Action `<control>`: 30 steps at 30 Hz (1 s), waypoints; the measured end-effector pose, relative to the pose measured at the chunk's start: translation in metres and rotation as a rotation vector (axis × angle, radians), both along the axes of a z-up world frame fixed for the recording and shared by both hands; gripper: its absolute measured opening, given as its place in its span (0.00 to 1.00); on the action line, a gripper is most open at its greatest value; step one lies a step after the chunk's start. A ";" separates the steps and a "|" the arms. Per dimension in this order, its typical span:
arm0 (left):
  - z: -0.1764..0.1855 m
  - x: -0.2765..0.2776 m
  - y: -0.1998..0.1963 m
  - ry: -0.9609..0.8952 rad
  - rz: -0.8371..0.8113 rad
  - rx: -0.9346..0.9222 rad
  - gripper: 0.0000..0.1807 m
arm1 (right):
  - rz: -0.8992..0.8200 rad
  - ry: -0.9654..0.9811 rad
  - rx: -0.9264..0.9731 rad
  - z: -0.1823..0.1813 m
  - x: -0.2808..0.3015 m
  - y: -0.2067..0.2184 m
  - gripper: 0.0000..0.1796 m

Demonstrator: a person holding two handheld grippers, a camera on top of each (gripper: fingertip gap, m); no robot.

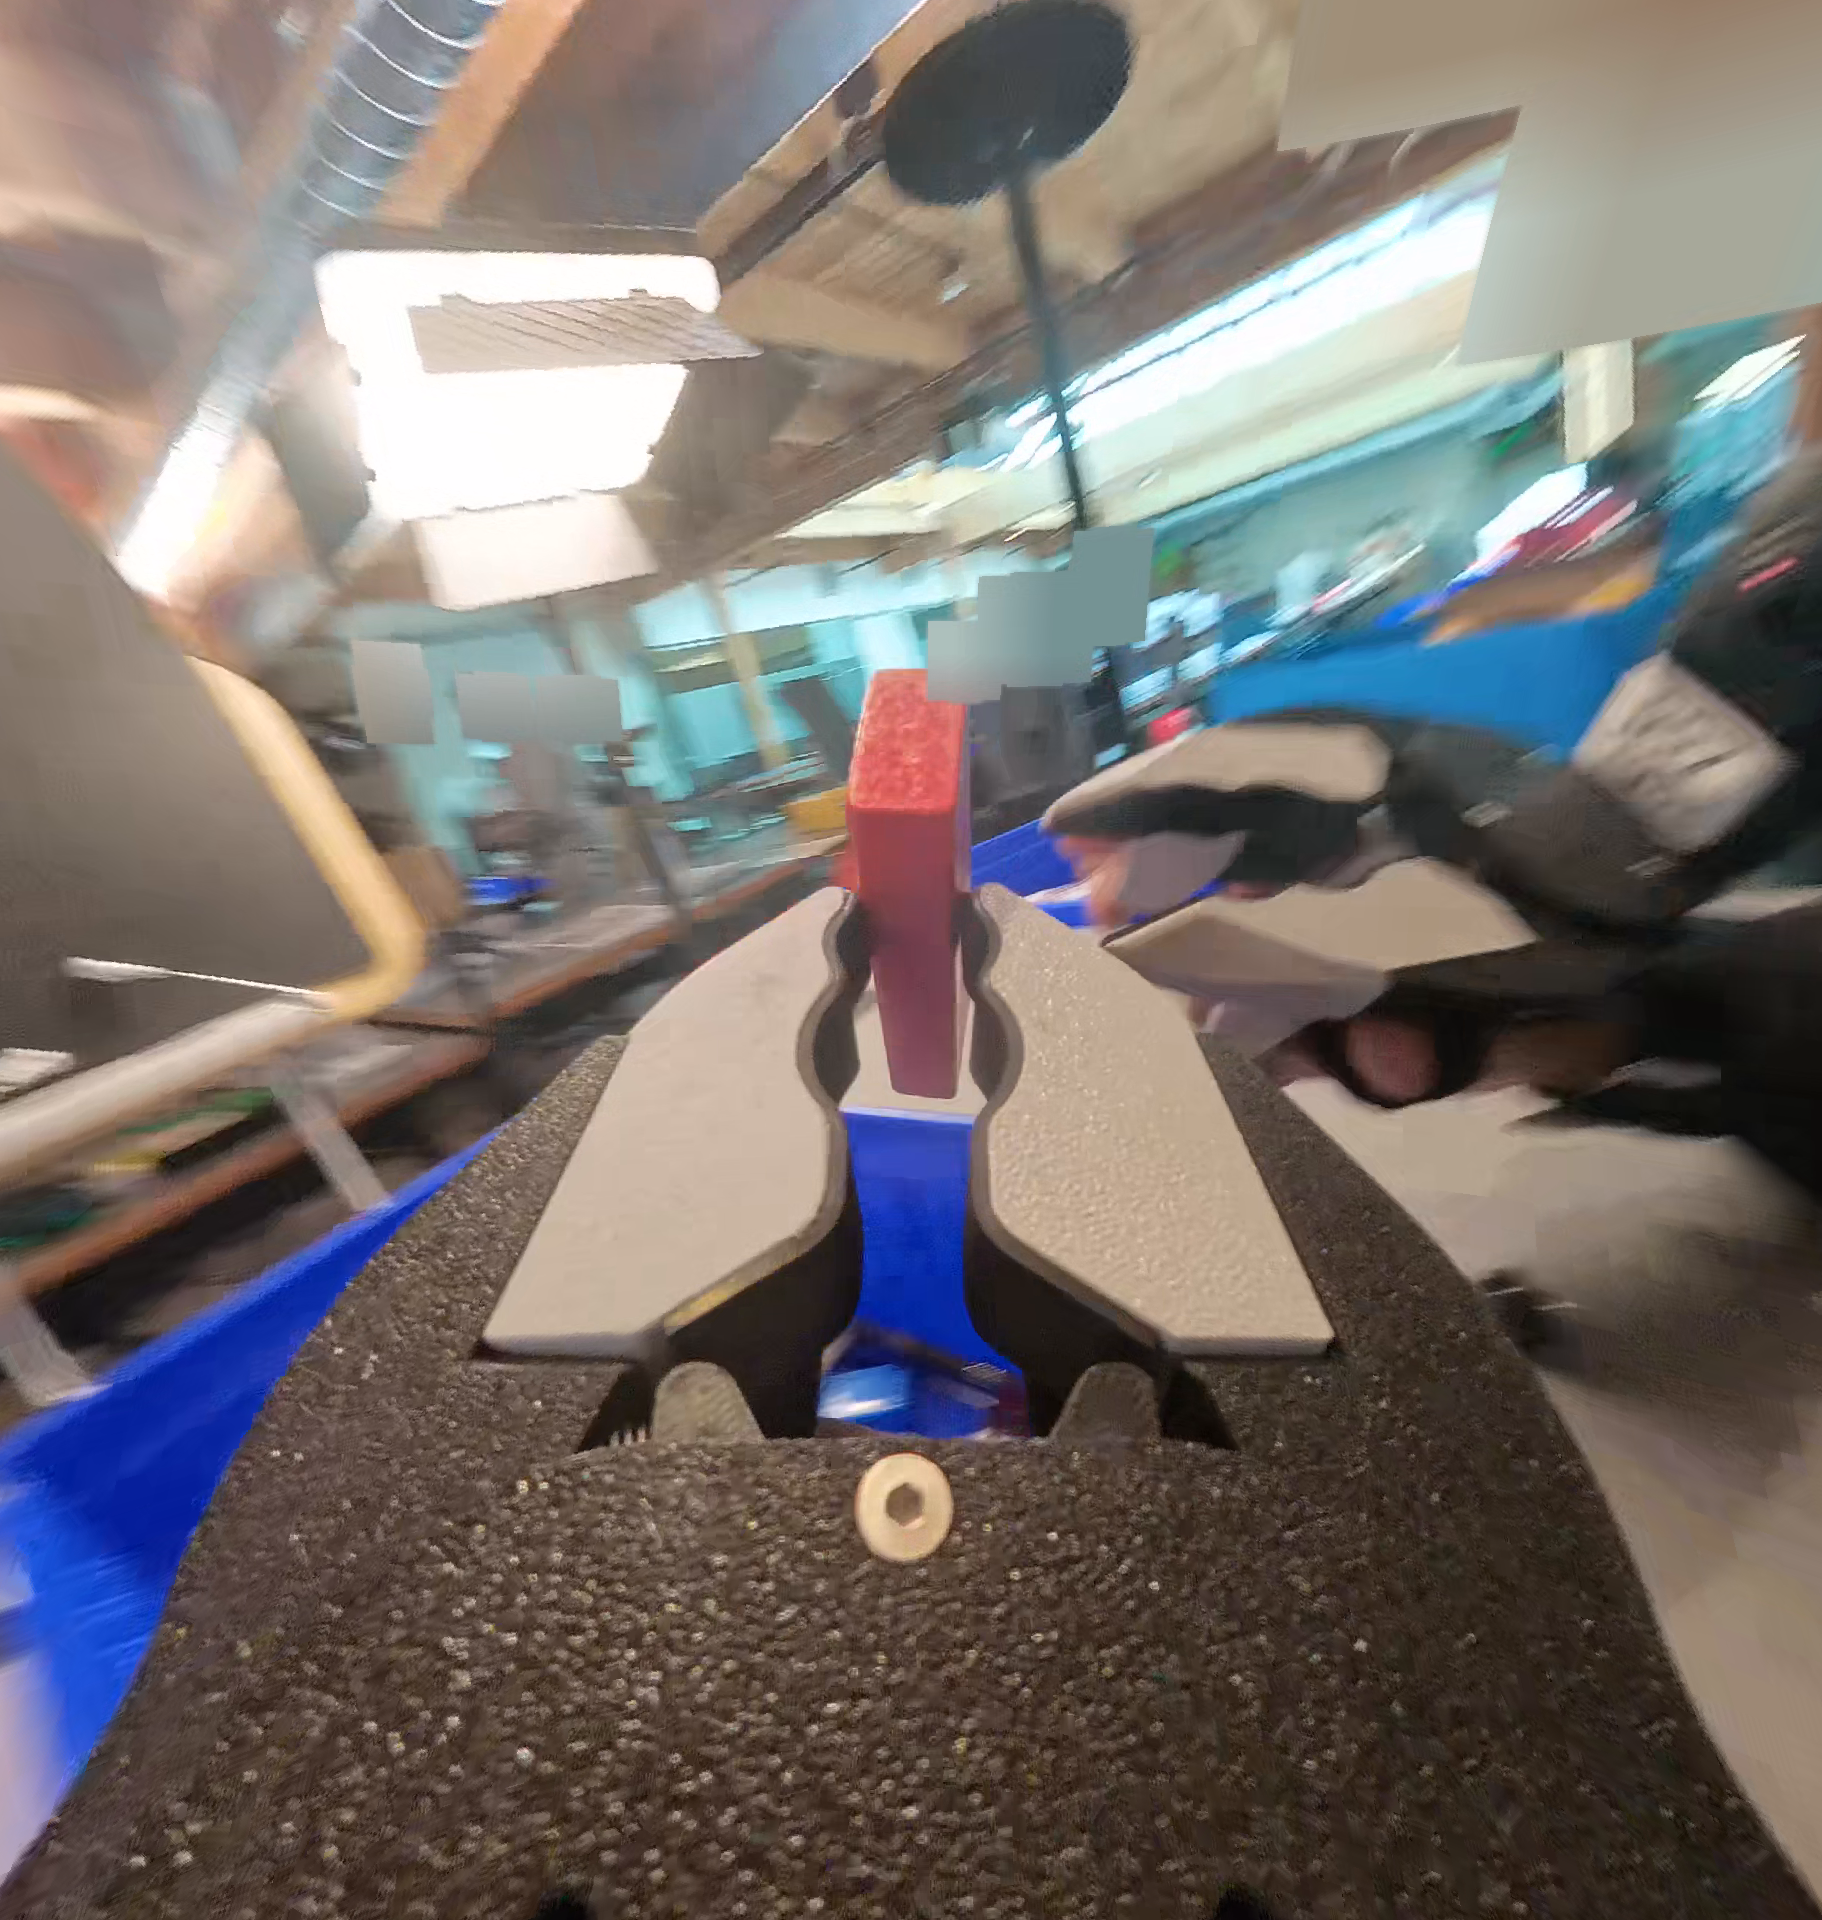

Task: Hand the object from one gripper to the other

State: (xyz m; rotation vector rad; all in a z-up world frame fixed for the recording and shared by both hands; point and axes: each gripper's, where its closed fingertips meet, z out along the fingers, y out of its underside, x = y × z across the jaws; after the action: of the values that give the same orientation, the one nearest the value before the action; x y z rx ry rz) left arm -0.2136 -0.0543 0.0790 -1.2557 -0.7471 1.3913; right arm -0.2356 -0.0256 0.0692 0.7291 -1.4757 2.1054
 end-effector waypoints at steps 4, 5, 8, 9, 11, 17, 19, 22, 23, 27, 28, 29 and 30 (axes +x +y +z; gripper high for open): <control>-0.004 -0.003 -0.013 0.018 0.365 -0.362 0.10 | -0.026 0.005 -0.023 0.004 0.008 0.001 0.20; -0.007 -0.003 -0.010 0.028 0.423 -0.450 0.09 | -0.010 -0.031 -0.020 0.005 0.011 0.001 0.21; -0.018 -0.009 0.004 0.034 0.507 -0.613 0.09 | 0.017 -0.102 0.002 0.004 0.018 -0.002 0.25; -0.022 -0.011 0.007 0.026 0.508 -0.625 0.09 | 0.021 -0.116 0.012 0.002 0.019 -0.003 0.25; -0.027 -0.014 0.009 0.005 0.507 -0.616 0.10 | 0.026 -0.144 0.024 0.001 0.019 -0.004 0.26; -0.032 -0.017 0.010 -0.004 0.495 -0.628 0.09 | 0.052 -0.196 0.096 -0.006 0.023 -0.008 0.24; -0.034 -0.018 0.013 -0.003 0.477 -0.638 0.10 | 0.041 -0.212 0.097 -0.009 0.022 -0.009 0.19; -0.035 -0.018 0.016 0.008 0.444 -0.621 0.09 | 0.014 -0.183 0.088 -0.008 0.021 -0.009 0.18; -0.035 -0.018 0.017 0.004 0.418 -0.602 0.09 | 0.010 -0.182 0.090 -0.007 0.020 -0.009 0.18; -0.035 -0.020 0.019 -0.017 0.327 -0.499 0.24 | 0.036 -0.288 0.145 -0.008 0.008 -0.011 0.18; -0.035 -0.020 0.018 -0.026 0.305 -0.473 0.28 | 0.052 -0.339 0.166 -0.008 0.004 -0.012 0.18; -0.035 -0.021 0.016 -0.041 0.295 -0.445 0.31 | 0.069 -0.391 0.196 -0.009 0.000 -0.013 0.18; -0.037 -0.023 0.014 -0.065 0.283 -0.422 0.32 | 0.090 -0.444 0.239 -0.011 -0.004 -0.014 0.18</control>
State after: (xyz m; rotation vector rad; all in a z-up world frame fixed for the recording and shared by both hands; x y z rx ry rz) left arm -0.2361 -0.0405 0.0424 -1.5704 -0.7179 1.8123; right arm -0.2394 -0.0397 0.0577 0.4281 -1.9876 2.2849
